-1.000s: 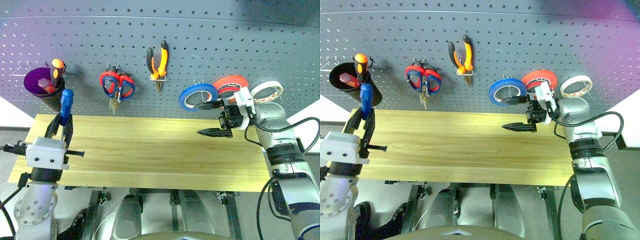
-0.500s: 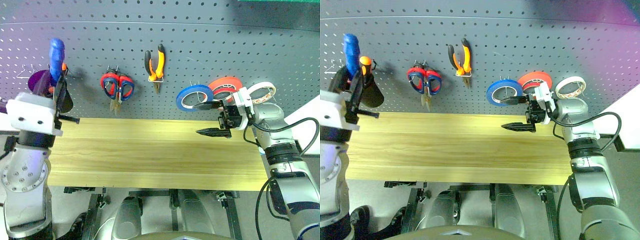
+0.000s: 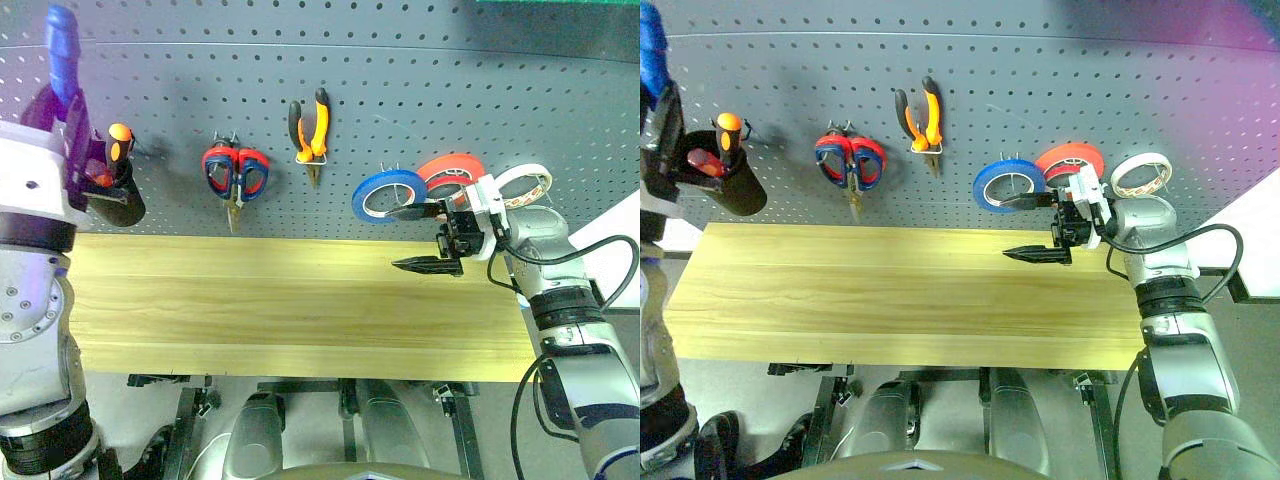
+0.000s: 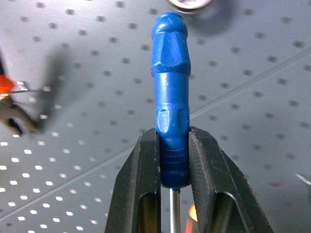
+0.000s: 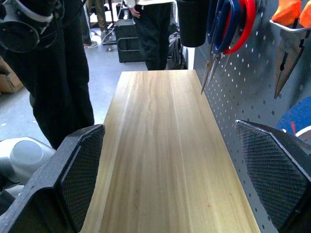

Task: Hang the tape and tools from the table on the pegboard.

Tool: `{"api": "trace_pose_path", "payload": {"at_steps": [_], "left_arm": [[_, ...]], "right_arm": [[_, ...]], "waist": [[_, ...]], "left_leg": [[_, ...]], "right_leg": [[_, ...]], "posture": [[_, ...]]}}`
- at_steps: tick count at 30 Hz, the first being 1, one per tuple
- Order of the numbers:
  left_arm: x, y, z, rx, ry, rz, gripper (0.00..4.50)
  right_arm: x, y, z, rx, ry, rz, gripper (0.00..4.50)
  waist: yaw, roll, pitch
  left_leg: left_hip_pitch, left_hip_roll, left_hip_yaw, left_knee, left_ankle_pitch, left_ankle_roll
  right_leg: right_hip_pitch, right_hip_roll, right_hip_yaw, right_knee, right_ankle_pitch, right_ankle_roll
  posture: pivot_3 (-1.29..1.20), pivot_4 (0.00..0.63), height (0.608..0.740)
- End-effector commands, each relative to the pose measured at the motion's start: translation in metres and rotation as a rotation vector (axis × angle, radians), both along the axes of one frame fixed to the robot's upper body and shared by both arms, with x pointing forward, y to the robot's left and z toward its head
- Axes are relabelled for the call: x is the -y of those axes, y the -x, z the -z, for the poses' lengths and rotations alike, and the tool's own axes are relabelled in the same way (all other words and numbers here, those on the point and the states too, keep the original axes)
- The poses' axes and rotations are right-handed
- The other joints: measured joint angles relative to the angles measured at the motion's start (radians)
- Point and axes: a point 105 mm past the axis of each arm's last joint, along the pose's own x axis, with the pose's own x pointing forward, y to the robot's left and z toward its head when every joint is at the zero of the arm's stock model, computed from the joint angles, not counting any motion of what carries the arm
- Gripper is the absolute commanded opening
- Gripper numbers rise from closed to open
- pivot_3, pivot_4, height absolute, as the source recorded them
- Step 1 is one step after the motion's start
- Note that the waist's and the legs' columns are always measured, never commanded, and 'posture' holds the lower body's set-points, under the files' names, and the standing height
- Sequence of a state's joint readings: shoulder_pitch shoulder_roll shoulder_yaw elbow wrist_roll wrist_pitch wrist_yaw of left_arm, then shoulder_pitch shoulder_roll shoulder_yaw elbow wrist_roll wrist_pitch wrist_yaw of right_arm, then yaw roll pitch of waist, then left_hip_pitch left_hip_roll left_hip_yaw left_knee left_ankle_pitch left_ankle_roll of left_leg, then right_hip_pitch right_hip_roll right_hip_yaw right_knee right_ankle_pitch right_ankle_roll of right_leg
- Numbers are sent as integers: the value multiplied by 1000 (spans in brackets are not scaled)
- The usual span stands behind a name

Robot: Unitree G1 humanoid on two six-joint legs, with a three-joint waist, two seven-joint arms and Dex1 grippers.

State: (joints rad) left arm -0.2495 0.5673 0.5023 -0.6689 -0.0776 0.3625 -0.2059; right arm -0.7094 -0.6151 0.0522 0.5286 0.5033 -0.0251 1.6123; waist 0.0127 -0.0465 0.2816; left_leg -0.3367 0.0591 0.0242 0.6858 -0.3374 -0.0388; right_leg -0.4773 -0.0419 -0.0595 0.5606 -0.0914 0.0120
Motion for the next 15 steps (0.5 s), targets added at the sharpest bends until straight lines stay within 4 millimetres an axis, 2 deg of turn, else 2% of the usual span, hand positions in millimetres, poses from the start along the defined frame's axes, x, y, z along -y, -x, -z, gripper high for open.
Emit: {"api": "trace_pose_path", "payload": {"at_steps": [1, 5, 9, 15], "left_arm": [[-10, 6, -12, 50, -22, -37, 464], [-16, 4, -12, 48, -30, -50, 464], [-29, -7, 0, 21, 7, -63, 464], [-34, -23, 4, 14, 22, -44, 464]], "right_arm": [[3, 2, -10, 46, -7, 1, 4500], [2, 3, -11, 49, -12, 0, 4500], [3, 3, -10, 47, -7, 0, 4500], [3, 5, -11, 45, -13, 4, 4500]], "waist": [[1, 0, 0], [2, 0, 0], [2, 0, 0], [2, 0, 0]], "left_leg": [[0, 0, 0, 0, 0, 0], [0, 0, 0, 0, 0, 0], [0, 0, 0, 0, 0, 0], [0, 0, 0, 0, 0, 0]], "right_leg": [[0, 0, 0, 0, 0, 0], [0, 0, 0, 0, 0, 0], [0, -1, 0, 0, 0, 0], [0, -1, 0, 0, 0, 0]], "posture": [[119, 213, 733], [117, 216, 733], [111, 219, 733], [96, 227, 733]]}}
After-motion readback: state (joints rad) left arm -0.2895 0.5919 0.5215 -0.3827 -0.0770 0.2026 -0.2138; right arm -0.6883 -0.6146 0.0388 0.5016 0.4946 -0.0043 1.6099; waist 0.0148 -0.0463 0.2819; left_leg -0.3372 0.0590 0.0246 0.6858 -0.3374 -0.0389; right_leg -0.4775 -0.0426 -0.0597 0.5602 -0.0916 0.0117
